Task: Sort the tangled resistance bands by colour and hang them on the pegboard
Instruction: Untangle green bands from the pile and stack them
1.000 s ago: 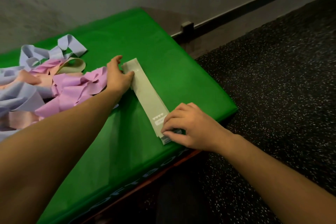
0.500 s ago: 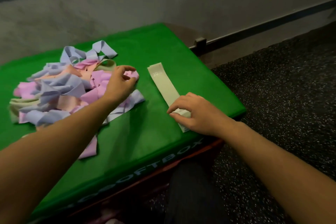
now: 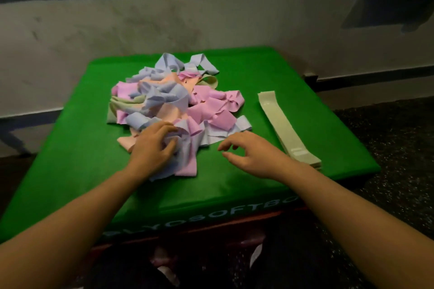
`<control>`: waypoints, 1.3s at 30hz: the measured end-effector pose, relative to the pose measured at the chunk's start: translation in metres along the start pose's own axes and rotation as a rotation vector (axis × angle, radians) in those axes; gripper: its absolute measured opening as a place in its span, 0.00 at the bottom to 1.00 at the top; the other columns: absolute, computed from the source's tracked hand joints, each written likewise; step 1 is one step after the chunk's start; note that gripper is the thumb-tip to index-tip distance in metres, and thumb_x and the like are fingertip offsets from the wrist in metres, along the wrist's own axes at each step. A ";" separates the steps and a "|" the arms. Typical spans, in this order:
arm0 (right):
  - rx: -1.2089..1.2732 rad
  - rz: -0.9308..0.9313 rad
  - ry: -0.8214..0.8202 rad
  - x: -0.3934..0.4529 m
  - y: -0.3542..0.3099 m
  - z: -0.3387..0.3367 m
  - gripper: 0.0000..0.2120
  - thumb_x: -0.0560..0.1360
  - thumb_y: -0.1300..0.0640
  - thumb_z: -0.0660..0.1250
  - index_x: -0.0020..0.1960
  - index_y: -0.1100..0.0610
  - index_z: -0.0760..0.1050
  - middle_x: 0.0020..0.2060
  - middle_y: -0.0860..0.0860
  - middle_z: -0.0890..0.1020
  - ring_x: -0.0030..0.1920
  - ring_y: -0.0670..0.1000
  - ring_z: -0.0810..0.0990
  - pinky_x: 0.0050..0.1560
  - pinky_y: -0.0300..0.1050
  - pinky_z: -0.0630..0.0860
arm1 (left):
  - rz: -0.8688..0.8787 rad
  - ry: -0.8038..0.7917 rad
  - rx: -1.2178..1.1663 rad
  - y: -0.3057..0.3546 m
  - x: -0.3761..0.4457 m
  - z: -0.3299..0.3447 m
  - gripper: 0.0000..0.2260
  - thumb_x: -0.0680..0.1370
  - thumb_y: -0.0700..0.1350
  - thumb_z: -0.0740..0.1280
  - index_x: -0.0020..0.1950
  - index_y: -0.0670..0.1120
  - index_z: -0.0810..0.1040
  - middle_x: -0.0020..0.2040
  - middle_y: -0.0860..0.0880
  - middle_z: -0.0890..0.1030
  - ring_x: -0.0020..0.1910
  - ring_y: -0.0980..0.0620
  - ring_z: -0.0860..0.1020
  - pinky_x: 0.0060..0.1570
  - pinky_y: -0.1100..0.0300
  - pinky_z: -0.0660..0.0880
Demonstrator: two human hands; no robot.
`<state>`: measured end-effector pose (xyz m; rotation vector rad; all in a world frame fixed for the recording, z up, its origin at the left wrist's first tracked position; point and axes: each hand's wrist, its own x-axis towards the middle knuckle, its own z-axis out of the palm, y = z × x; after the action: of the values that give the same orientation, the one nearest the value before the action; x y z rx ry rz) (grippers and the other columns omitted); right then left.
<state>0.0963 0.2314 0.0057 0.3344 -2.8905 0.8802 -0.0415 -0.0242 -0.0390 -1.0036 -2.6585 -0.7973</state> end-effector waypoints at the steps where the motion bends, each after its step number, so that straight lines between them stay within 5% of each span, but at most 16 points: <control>1: 0.010 -0.005 -0.011 0.009 -0.006 0.006 0.09 0.78 0.54 0.68 0.57 0.51 0.81 0.53 0.47 0.83 0.50 0.42 0.74 0.55 0.40 0.72 | -0.019 0.018 -0.023 -0.009 -0.009 -0.003 0.16 0.77 0.55 0.62 0.57 0.47 0.80 0.57 0.49 0.80 0.55 0.47 0.78 0.57 0.51 0.74; 7: 0.049 -0.066 -0.061 0.069 -0.036 0.033 0.10 0.78 0.57 0.66 0.59 0.53 0.80 0.53 0.47 0.83 0.48 0.41 0.76 0.52 0.40 0.74 | -0.181 0.155 -0.118 -0.064 -0.037 -0.020 0.19 0.74 0.58 0.66 0.59 0.50 0.78 0.62 0.52 0.76 0.58 0.51 0.76 0.59 0.54 0.72; 12: 0.067 -0.064 -0.114 0.130 -0.070 0.055 0.16 0.80 0.62 0.60 0.64 0.53 0.78 0.59 0.49 0.80 0.57 0.48 0.77 0.59 0.44 0.74 | -0.357 0.305 -0.215 -0.097 -0.043 -0.019 0.22 0.73 0.58 0.64 0.60 0.45 0.77 0.60 0.48 0.70 0.59 0.53 0.71 0.63 0.59 0.68; 18: 0.151 -0.121 -0.033 0.210 -0.109 0.084 0.20 0.75 0.68 0.58 0.61 0.57 0.79 0.60 0.53 0.81 0.58 0.48 0.77 0.58 0.41 0.72 | -0.448 0.455 -0.414 -0.107 -0.040 -0.011 0.07 0.76 0.48 0.65 0.53 0.49 0.75 0.52 0.49 0.75 0.50 0.53 0.76 0.54 0.58 0.75; 23: 0.107 -0.065 -0.082 0.275 -0.119 0.115 0.19 0.79 0.64 0.58 0.67 0.53 0.73 0.65 0.52 0.79 0.59 0.52 0.78 0.57 0.46 0.74 | -0.516 0.585 -0.499 -0.108 -0.042 -0.012 0.03 0.78 0.40 0.66 0.50 0.46 0.74 0.50 0.41 0.77 0.43 0.65 0.76 0.44 0.74 0.71; 28: 0.288 0.121 -0.039 0.312 -0.106 0.139 0.22 0.79 0.61 0.63 0.72 0.54 0.64 0.53 0.56 0.79 0.42 0.45 0.78 0.39 0.36 0.75 | -0.517 0.607 -0.518 -0.106 -0.042 -0.011 0.04 0.76 0.44 0.64 0.50 0.46 0.74 0.48 0.44 0.77 0.41 0.64 0.76 0.42 0.74 0.70; 31: 0.232 0.267 -0.107 0.322 -0.090 0.157 0.29 0.76 0.58 0.66 0.75 0.54 0.63 0.63 0.57 0.77 0.55 0.54 0.79 0.56 0.53 0.79 | -0.513 0.597 -0.522 -0.105 -0.043 -0.012 0.04 0.76 0.44 0.64 0.49 0.46 0.74 0.48 0.45 0.77 0.41 0.63 0.75 0.41 0.74 0.70; 34: 0.159 0.200 -0.086 0.321 -0.082 0.170 0.14 0.76 0.57 0.67 0.61 0.52 0.79 0.50 0.54 0.83 0.49 0.54 0.81 0.53 0.54 0.79 | -0.512 0.580 -0.520 -0.104 -0.042 -0.011 0.04 0.76 0.45 0.65 0.50 0.47 0.74 0.48 0.46 0.77 0.39 0.62 0.75 0.39 0.72 0.70; 39: 0.296 0.102 -0.070 0.300 -0.086 0.153 0.05 0.77 0.55 0.68 0.47 0.54 0.82 0.38 0.51 0.83 0.39 0.51 0.81 0.44 0.48 0.77 | -0.517 0.552 -0.477 -0.102 -0.043 -0.011 0.06 0.75 0.50 0.65 0.50 0.51 0.73 0.49 0.50 0.77 0.35 0.60 0.74 0.36 0.63 0.72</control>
<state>-0.1798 0.0225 -0.0265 0.2469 -2.8594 1.3449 -0.0763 -0.1176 -0.0876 -0.0886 -2.2772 -1.5925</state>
